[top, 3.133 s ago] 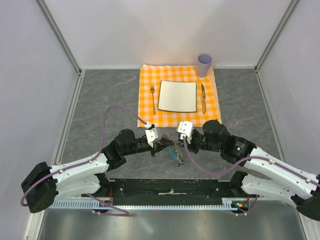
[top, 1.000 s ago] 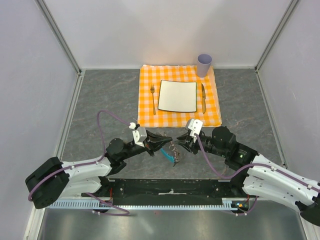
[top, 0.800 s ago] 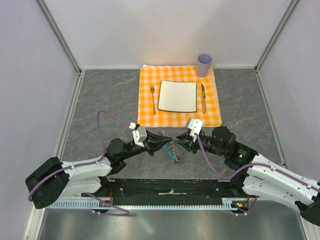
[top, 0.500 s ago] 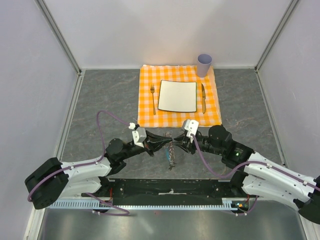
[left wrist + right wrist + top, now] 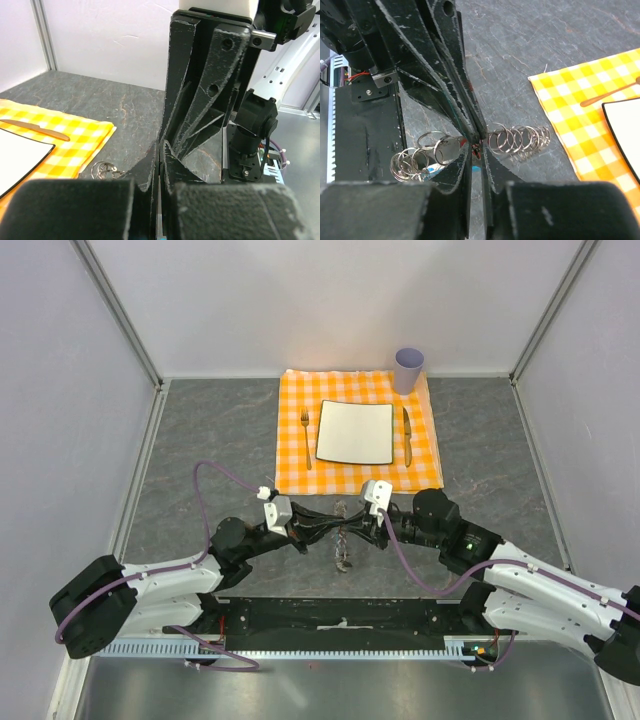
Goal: Put the keys on the keyring
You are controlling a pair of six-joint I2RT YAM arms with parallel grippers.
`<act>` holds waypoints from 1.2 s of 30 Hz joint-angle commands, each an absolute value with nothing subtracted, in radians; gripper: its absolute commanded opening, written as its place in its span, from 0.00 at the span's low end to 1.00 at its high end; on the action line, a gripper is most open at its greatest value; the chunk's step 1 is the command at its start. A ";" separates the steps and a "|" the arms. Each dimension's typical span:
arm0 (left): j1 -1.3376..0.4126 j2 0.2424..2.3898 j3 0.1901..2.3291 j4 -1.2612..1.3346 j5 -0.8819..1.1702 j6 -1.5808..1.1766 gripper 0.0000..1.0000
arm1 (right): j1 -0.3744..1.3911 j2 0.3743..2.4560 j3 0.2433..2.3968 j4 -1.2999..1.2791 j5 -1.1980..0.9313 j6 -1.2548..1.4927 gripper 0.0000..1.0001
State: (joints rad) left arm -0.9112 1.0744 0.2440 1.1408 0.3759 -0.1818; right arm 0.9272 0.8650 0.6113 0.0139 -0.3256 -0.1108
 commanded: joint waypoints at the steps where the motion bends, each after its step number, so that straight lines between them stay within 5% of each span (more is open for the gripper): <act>1: -0.916 1.051 0.252 1.259 0.388 -0.152 0.02 | 0.923 0.861 0.635 0.074 -0.341 -0.115 0.08; 2: -0.914 1.048 0.250 1.258 0.388 -0.152 0.02 | 0.923 0.858 0.635 0.071 -0.339 -0.117 0.00; 11: -0.913 1.032 0.252 1.235 0.354 -0.134 0.02 | 0.923 0.867 0.649 0.006 -0.374 -0.123 0.00; 17: -0.914 1.042 0.255 1.249 0.301 -0.133 0.02 | 0.923 0.885 0.640 0.020 -0.462 -0.055 0.20; 36: -0.914 1.068 0.252 1.301 0.285 -0.161 0.02 | 0.925 0.893 0.661 -0.033 -0.526 -0.041 0.34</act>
State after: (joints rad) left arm -0.9165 1.0752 0.2379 1.1641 0.3408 -0.1707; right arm 0.9058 0.9024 0.6140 0.0280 -0.4282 -0.0360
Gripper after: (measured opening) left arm 0.019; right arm 0.316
